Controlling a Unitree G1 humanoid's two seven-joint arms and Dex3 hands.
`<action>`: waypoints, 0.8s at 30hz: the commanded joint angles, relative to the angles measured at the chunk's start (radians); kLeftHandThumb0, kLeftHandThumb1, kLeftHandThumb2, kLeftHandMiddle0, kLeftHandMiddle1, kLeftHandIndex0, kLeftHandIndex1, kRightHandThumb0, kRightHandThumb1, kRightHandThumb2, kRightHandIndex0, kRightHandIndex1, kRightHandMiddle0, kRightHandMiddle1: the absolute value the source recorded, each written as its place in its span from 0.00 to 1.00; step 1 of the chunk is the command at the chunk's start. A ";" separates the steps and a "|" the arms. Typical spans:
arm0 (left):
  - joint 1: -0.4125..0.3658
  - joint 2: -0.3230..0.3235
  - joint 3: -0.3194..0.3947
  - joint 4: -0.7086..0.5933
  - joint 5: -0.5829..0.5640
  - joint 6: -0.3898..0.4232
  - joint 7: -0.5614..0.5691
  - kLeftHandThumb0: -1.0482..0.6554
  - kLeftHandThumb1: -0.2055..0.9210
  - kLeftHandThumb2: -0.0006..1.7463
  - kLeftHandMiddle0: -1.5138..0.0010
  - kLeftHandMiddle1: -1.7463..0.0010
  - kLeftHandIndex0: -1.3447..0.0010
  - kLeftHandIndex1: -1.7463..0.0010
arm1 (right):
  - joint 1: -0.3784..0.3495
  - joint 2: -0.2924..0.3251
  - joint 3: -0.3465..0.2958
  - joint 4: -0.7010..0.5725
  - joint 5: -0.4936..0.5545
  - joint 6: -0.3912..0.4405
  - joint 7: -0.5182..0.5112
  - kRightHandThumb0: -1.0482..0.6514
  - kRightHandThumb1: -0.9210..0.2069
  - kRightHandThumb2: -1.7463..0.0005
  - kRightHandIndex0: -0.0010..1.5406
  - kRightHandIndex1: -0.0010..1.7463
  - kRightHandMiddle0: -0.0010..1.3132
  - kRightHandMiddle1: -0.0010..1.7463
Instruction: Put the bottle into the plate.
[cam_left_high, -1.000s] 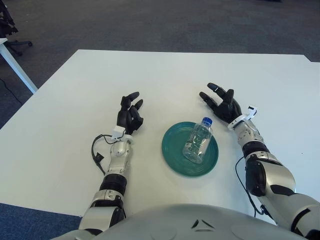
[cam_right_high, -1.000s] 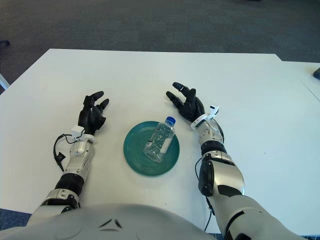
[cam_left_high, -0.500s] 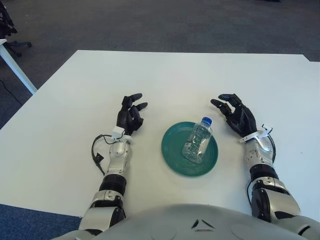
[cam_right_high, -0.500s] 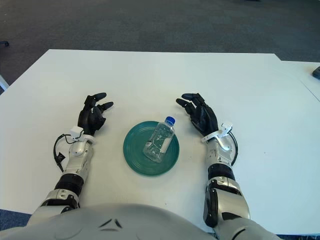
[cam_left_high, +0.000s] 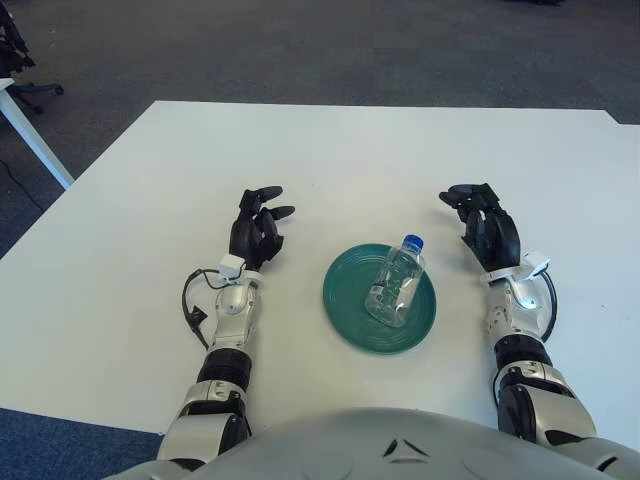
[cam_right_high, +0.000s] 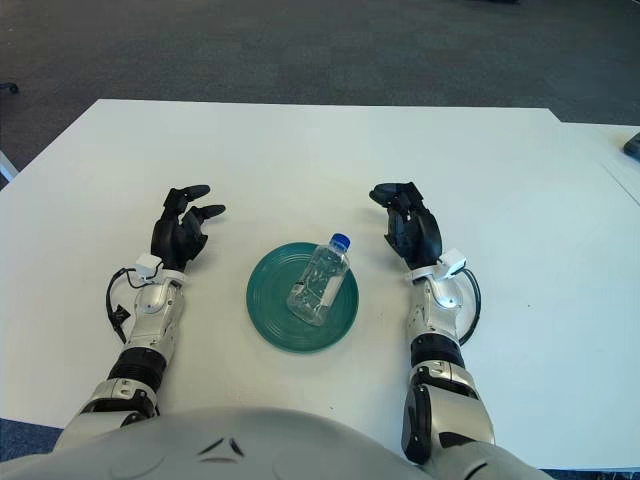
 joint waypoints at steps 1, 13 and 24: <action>0.135 -0.014 0.013 0.039 0.011 0.047 0.046 0.24 1.00 0.40 0.67 0.38 0.81 0.28 | 0.016 0.037 -0.014 0.059 -0.011 -0.023 -0.092 0.30 0.11 0.62 0.39 0.60 0.24 0.73; 0.149 -0.031 0.011 -0.011 -0.039 0.048 0.001 0.23 1.00 0.34 0.71 0.46 0.88 0.34 | 0.035 0.075 0.005 0.041 -0.039 0.016 -0.269 0.40 0.03 0.73 0.33 0.64 0.23 0.90; 0.167 -0.019 -0.003 -0.032 -0.020 0.058 -0.024 0.24 1.00 0.40 0.76 0.65 0.96 0.41 | 0.076 0.081 0.040 -0.033 -0.047 0.116 -0.306 0.41 0.00 0.75 0.32 0.64 0.21 0.95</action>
